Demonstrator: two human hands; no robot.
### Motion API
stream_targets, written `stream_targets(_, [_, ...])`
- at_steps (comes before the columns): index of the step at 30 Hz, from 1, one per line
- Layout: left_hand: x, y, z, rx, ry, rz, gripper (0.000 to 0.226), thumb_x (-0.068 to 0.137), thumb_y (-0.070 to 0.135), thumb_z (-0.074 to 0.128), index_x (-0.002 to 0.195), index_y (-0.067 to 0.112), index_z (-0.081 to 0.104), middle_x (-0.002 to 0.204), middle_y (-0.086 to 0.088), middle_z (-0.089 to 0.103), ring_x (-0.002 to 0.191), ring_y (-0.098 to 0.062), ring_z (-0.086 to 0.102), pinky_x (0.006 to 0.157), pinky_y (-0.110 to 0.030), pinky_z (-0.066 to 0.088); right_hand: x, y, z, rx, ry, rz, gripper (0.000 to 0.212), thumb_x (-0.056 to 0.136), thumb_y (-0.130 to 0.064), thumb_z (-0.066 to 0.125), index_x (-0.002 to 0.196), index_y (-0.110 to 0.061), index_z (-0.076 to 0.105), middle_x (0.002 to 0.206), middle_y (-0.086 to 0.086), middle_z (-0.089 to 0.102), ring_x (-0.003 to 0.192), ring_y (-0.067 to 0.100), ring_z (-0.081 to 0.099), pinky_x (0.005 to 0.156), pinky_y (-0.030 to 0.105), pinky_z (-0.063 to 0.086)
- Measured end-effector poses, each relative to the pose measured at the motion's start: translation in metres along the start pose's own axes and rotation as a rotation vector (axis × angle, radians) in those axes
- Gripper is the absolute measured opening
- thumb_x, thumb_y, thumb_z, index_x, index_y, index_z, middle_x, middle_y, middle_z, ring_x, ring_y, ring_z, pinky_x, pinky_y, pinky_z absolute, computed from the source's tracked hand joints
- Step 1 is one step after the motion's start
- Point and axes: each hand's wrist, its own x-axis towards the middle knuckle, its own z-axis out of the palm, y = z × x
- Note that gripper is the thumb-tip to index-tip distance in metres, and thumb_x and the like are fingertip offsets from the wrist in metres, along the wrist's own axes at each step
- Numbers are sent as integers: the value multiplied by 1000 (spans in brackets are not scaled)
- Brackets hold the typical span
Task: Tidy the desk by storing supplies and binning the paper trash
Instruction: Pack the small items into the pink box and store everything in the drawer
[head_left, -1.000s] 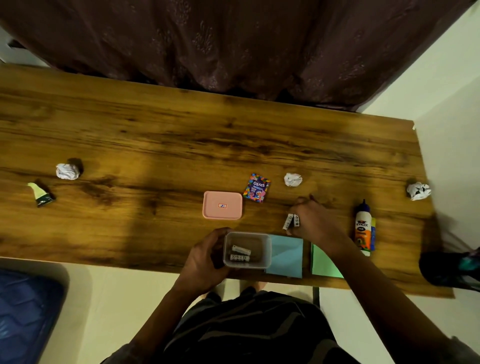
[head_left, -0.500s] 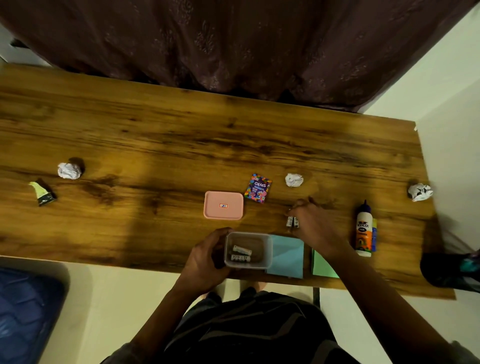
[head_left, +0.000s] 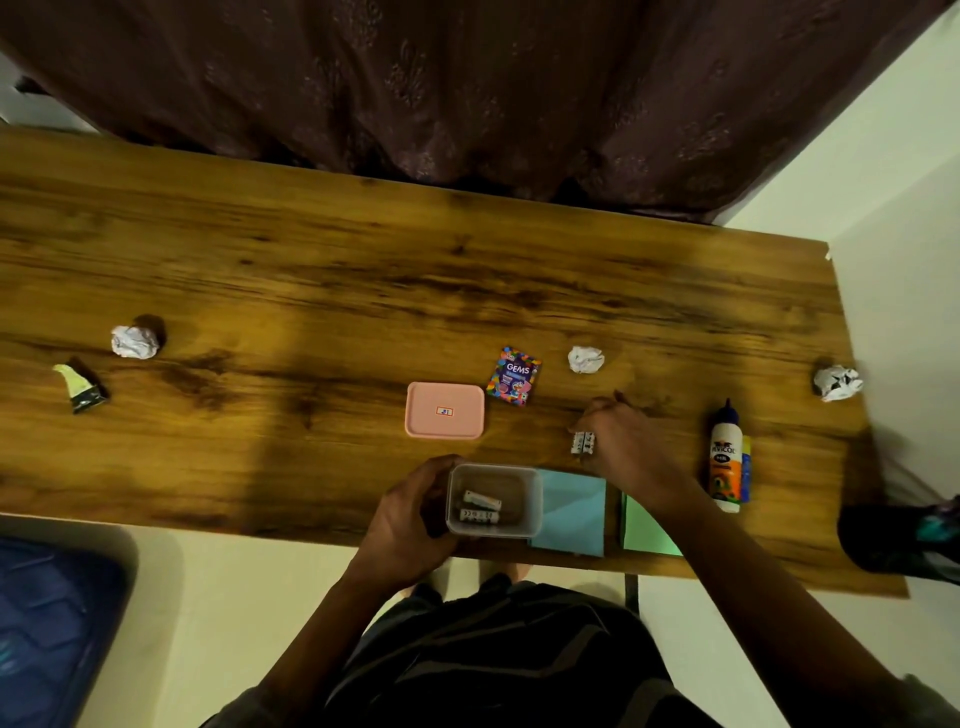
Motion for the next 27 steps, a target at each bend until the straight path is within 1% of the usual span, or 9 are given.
stream_targets(5, [-1, -2, 2, -10, -3, -13, 73, 75, 7, 89, 139, 20, 54, 125, 12, 72, 117, -7, 69, 95, -28, 59, -18, -16, -20, 168, 107, 47, 40, 81, -26, 83, 119, -24, 73, 122, 0, 68, 109, 15, 65, 96, 27, 50])
stream_targets(8, [0, -5, 3, -17, 4, -1, 73, 75, 8, 90, 139, 16, 54, 124, 10, 73, 116, -8, 70, 95, -30, 60, -42, -39, -41, 352, 261, 64, 30, 76, -24, 86, 104, -22, 78, 105, 0, 76, 91, 14, 70, 83, 28, 56])
stream_targets(10, [-1, -6, 4, -11, 14, 1, 74, 75, 12, 91, 139, 15, 54, 124, 9, 73, 116, -8, 70, 94, -33, 61, -59, -61, -52, 444, 322, 92, 33, 71, -27, 89, 103, -25, 79, 101, -4, 77, 91, 14, 70, 86, 27, 53])
stream_targets(13, [-4, -10, 10, 5, 55, 13, 75, 73, 23, 93, 138, 17, 55, 124, 9, 72, 115, -9, 70, 89, -39, 63, -77, -93, -57, 527, 249, 67, 35, 73, -30, 87, 106, -27, 78, 102, -8, 76, 92, 8, 69, 85, 22, 51])
stream_targets(16, [-9, -8, 20, 53, 158, -2, 75, 67, 42, 95, 130, 22, 59, 117, 12, 72, 106, -5, 71, 82, -34, 63, -77, -119, -43, 463, 189, 67, 31, 78, -34, 80, 109, -28, 76, 107, -9, 74, 98, 9, 67, 83, 18, 48])
stream_targets(19, [-11, -7, 28, 98, 217, 17, 76, 67, 57, 90, 123, 14, 62, 112, 6, 72, 99, -12, 72, 77, -34, 62, -67, -132, -25, 374, 147, 99, 31, 85, -35, 74, 114, -26, 72, 114, -7, 71, 105, 11, 66, 92, 22, 49])
stream_targets(20, [-12, -7, 30, 118, 231, 24, 78, 66, 60, 88, 121, 11, 63, 109, 5, 72, 97, -14, 72, 76, -33, 62, -64, -134, -21, 367, 147, 110, 31, 86, -35, 73, 116, -26, 71, 115, -7, 72, 104, 10, 66, 92, 21, 50])
stream_targets(24, [-14, -6, 32, 148, 247, 18, 78, 64, 61, 89, 117, 12, 61, 106, 6, 71, 94, -12, 71, 72, -33, 61, -57, -135, -13, 368, 188, 164, 36, 91, -38, 70, 124, -25, 66, 119, -6, 71, 104, 10, 67, 90, 19, 49])
stream_targets(27, [-15, -5, 31, 158, 250, 3, 81, 62, 65, 87, 118, 12, 61, 107, 6, 72, 95, -11, 70, 74, -21, 58, -55, -137, -10, 350, 191, 156, 33, 93, -40, 67, 123, -24, 66, 119, -5, 71, 106, 11, 66, 91, 21, 49])
